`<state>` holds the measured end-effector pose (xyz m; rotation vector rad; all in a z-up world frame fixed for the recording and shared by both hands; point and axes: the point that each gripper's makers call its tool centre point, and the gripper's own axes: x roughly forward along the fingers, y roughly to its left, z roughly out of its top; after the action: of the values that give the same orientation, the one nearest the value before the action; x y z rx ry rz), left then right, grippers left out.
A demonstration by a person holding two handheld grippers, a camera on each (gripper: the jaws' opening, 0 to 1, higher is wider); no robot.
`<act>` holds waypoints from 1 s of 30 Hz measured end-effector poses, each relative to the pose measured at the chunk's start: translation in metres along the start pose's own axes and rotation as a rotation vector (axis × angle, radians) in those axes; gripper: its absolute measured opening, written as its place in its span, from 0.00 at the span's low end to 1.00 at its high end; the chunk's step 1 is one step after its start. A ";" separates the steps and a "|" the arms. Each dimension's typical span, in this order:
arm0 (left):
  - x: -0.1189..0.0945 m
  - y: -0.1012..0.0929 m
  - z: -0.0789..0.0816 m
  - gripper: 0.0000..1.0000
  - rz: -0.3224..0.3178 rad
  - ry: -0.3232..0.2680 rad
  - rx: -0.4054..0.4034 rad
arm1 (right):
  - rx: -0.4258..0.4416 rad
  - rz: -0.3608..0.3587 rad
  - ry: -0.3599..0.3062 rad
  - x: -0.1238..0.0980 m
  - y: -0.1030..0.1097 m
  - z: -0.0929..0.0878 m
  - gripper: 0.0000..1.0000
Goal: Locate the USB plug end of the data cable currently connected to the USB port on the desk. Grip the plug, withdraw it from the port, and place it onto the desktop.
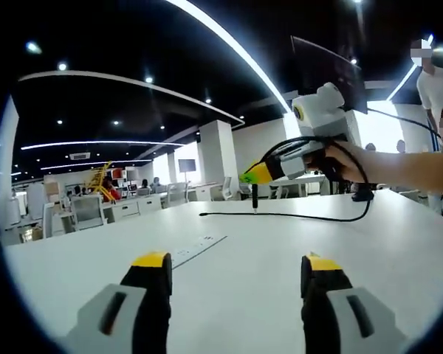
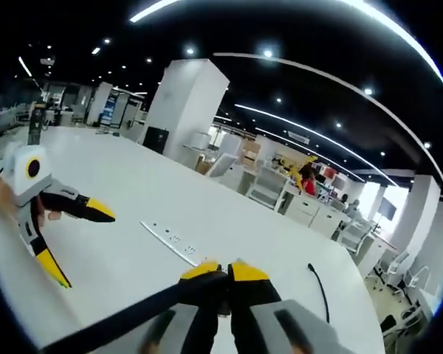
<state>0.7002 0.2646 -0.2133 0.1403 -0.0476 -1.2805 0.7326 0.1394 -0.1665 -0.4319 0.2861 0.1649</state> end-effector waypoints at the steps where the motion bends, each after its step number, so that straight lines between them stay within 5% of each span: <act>1: 0.000 0.000 -0.001 0.71 0.001 0.000 -0.004 | -0.009 0.012 0.016 0.002 0.003 -0.004 0.05; 7: -0.007 -0.002 -0.004 0.71 0.005 0.001 -0.012 | -0.147 0.050 0.132 0.011 0.020 -0.024 0.05; 23: -0.015 0.001 0.002 0.70 0.007 -0.014 -0.015 | -0.201 0.143 0.263 0.026 0.052 -0.056 0.06; 30: -0.017 0.004 0.004 0.70 0.014 -0.020 -0.016 | -0.261 0.175 0.288 0.025 0.065 -0.057 0.07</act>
<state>0.6984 0.2811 -0.2077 0.1138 -0.0554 -1.2685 0.7291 0.1753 -0.2490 -0.6913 0.5899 0.3141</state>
